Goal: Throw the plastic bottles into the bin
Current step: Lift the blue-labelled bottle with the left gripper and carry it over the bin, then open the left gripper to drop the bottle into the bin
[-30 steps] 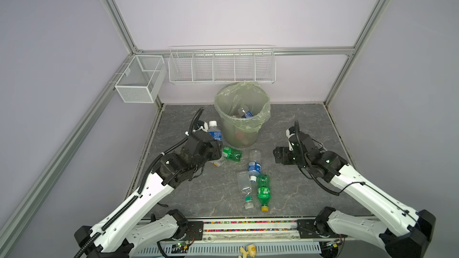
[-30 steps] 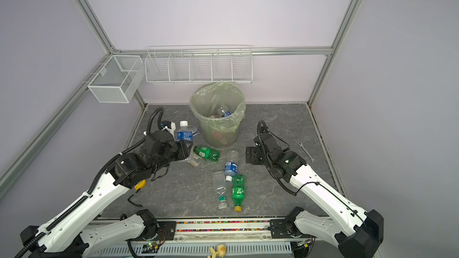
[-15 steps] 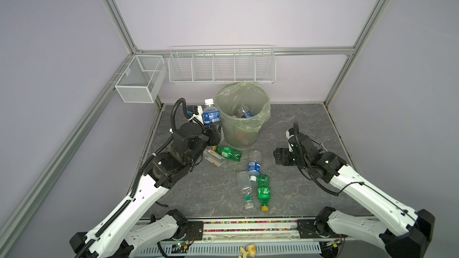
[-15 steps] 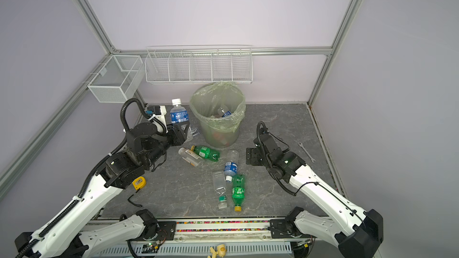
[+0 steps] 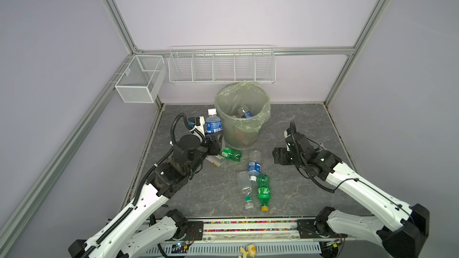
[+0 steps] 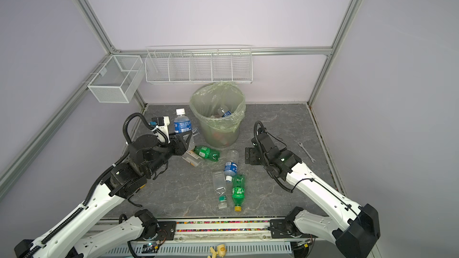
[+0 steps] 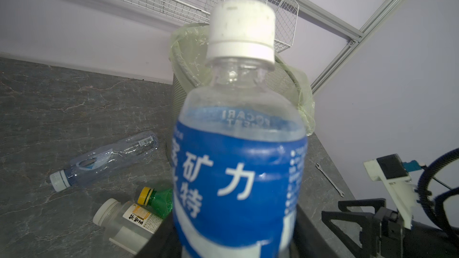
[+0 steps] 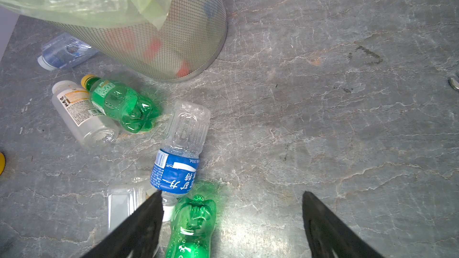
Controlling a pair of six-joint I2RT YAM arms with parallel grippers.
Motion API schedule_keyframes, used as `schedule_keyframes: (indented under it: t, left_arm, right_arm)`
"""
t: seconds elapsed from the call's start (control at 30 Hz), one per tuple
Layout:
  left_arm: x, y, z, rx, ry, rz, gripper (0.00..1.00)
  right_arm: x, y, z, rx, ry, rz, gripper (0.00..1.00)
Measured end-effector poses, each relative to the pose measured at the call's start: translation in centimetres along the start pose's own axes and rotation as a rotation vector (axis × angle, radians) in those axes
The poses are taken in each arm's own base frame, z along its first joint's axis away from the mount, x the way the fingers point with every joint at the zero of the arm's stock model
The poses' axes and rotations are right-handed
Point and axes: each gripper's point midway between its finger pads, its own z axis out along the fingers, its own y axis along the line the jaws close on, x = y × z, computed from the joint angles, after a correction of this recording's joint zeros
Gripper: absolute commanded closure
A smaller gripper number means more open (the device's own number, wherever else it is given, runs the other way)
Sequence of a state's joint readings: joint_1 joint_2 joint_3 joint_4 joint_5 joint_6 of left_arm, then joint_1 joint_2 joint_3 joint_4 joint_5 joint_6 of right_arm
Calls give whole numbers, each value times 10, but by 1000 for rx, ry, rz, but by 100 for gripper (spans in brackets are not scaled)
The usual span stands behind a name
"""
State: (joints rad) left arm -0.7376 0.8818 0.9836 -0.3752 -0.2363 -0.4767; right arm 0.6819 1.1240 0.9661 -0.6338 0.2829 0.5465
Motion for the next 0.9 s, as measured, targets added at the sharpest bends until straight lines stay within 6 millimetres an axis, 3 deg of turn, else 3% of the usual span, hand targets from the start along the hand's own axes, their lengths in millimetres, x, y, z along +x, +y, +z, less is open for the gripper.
schedule_keyframes:
  t: [0.17, 0.37, 0.43, 0.5, 0.57, 0.67, 0.77, 0.9]
  left_arm:
    - [-5, -15, 23, -6, 71, 42, 46]
    - [-60, -58, 70, 5, 61, 91, 40]
    - [-79, -73, 91, 13, 54, 105, 29]
    - [-97, -87, 118, 11, 60, 123, 10]
    - [-107, -92, 141, -5, 66, 129, 2]
    - [-102, -84, 163, -57, 106, 155, 1]
    - [-94, -73, 166, -95, 147, 176, 1]
    - [-101, -71, 152, -101, 145, 197, 1]
  right_arm:
    - [0, 0, 2, 1, 2, 0, 12]
    - [-1, 3, 2, -11, 1, 2, 12]
    - [0, 3, 2, -15, 3, 3, 11]
    - [-1, 4, 1, -18, 2, 7, 12]
    - [-2, 4, -2, -25, -4, 12, 11]
    - [-6, 5, -10, -44, -29, 23, 12]
    - [-10, 5, -20, -61, -58, 33, 12]
    - [-12, 3, -30, -70, -79, 38, 12]
